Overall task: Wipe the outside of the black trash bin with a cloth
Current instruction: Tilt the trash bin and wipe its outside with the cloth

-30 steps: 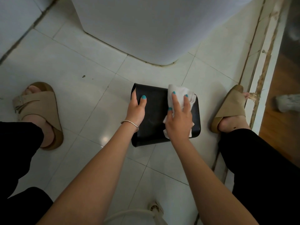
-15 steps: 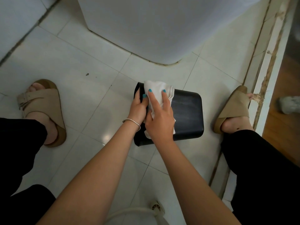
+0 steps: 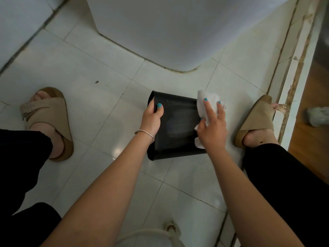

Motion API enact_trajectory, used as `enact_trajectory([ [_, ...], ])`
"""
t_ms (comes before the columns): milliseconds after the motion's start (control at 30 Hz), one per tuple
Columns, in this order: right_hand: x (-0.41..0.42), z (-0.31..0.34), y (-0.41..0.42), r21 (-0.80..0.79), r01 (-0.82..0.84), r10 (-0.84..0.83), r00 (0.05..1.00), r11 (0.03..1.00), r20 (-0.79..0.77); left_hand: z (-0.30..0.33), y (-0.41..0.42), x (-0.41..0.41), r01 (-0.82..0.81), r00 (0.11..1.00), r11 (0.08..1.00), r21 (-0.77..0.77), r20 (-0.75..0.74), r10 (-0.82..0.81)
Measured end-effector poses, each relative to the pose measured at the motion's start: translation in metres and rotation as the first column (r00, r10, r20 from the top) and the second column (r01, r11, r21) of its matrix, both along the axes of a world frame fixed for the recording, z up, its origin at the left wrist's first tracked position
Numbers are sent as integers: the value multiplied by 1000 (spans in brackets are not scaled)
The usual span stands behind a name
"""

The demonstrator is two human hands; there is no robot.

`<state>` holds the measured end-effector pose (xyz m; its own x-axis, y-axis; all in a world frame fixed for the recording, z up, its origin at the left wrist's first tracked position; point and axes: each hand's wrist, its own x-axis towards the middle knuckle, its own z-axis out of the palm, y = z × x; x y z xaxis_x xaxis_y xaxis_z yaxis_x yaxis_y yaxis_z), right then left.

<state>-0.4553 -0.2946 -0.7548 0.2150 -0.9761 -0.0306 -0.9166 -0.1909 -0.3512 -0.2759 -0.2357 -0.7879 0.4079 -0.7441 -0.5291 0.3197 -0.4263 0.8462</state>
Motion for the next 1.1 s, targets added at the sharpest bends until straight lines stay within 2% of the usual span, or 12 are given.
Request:
enact_trajectory([
  [167,-8,-1,-6,-10,89,-89,996,996,-5,4,3,-4,29,979,999,-17,203,-25],
  [367,-6,-1,-4,-9,121,-121,993,993,-17,15,27,-27,51,978,999,-12,203,-47],
  [600,-4,2,-3,-8,112,-112,994,994,-19,19,81,-53,154,959,988,11,238,-152],
  [967,18,8,9,64,158,-158,987,985,-6,15,84,-42,327,911,945,16,262,-319],
  [1100,55,10,36,92,66,-68,997,994,27,12,87,-41,365,899,931,19,251,-358],
])
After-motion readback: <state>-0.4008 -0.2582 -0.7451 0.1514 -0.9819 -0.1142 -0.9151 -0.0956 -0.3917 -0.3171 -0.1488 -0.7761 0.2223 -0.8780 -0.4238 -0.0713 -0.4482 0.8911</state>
